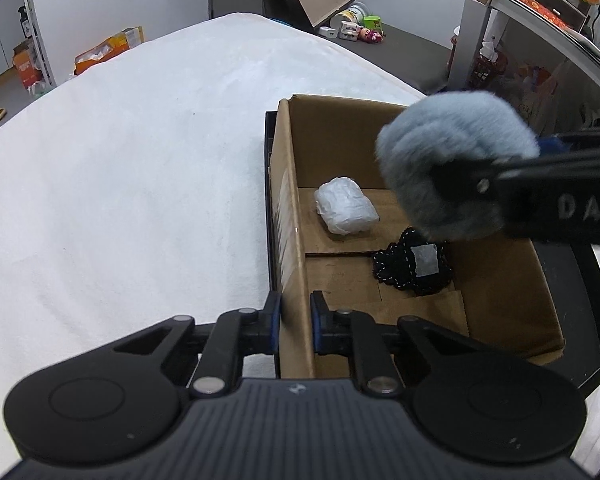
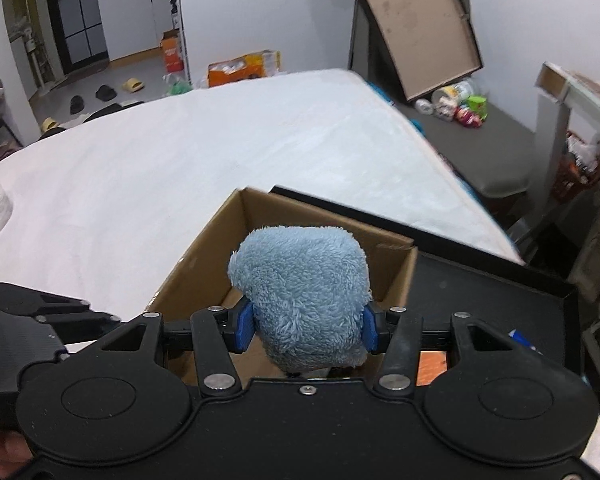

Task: Organize soft objects
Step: 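Carry the grey plush with the right gripper and release it in the box, then reach the right gripper to the blue tissue pack and grasp it, then lift the blue tissue pack with the right gripper and drop it into the box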

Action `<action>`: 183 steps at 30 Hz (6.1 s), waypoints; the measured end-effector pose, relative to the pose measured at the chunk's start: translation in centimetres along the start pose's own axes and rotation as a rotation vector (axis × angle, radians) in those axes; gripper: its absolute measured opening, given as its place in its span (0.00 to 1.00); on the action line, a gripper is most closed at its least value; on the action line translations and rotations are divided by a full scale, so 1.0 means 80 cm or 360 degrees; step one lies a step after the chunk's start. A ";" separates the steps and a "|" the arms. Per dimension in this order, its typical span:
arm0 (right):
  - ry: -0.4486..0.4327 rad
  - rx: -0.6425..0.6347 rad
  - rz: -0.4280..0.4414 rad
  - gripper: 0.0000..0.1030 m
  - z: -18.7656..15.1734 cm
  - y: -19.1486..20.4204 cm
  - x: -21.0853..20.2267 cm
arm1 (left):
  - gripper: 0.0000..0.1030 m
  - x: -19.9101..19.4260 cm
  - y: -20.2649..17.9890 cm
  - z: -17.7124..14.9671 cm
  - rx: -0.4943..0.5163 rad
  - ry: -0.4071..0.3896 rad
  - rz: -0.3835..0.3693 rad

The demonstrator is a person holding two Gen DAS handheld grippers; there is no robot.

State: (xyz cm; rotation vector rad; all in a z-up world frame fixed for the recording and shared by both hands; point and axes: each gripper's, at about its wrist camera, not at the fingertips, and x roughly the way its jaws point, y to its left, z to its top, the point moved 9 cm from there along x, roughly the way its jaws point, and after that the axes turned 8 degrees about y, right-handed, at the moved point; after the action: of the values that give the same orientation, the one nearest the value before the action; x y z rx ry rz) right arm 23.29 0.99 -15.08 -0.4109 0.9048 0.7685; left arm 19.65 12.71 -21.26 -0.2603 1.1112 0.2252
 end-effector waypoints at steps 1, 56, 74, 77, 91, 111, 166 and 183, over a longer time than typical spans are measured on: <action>0.0011 0.0000 0.0012 0.48 -0.001 0.004 0.002 | 0.14 0.000 0.000 0.000 -0.0002 0.0000 -0.0002; -0.0135 0.0226 -0.0057 0.83 -0.044 -0.095 -0.050 | 0.63 -0.023 -0.043 0.020 0.0052 -0.0070 0.0161; -0.0052 0.0426 -0.0154 0.83 -0.087 -0.179 -0.014 | 0.80 -0.009 -0.061 0.030 0.0087 -0.0077 0.0234; -0.0027 0.0452 -0.0165 0.83 -0.091 -0.191 -0.005 | 0.84 -0.007 -0.064 0.032 0.0093 -0.0074 0.0248; 0.0050 0.0598 -0.0208 0.92 -0.100 -0.243 0.050 | 0.88 -0.003 -0.073 0.042 0.0129 -0.0064 0.0287; 0.0135 0.0613 -0.0240 1.00 -0.100 -0.247 0.095 | 0.90 0.001 -0.075 0.042 0.0178 -0.0063 0.0316; -0.0014 0.0416 -0.0280 0.74 -0.073 -0.154 -0.030 | 0.90 -0.038 -0.038 0.014 0.0061 -0.0111 0.0173; -0.0047 0.0228 -0.0242 0.74 -0.028 -0.099 -0.024 | 0.87 -0.028 -0.011 0.012 0.0029 -0.0119 0.0153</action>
State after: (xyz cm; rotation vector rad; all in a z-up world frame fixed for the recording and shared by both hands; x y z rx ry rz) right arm 27.25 -6.50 -14.74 -0.3367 0.8843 0.5655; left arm 19.84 12.05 -18.75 -0.1811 1.0521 0.3077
